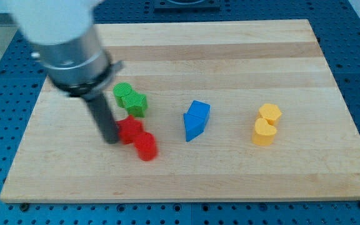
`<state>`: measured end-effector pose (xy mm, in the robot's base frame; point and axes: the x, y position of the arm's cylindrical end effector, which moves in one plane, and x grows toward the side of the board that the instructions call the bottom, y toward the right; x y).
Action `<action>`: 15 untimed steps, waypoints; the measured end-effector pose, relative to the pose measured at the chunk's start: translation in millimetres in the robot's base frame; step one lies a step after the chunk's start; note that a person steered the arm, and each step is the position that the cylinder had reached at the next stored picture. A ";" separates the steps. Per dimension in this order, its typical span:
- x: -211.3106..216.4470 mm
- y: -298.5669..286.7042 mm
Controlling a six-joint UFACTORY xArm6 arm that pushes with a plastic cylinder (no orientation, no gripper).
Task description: Push the green star and green circle closer to the red star
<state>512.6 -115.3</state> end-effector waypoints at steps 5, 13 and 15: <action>-1.6 -38.0; -115.3 -27.1; -96.6 -23.6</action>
<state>416.0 -138.9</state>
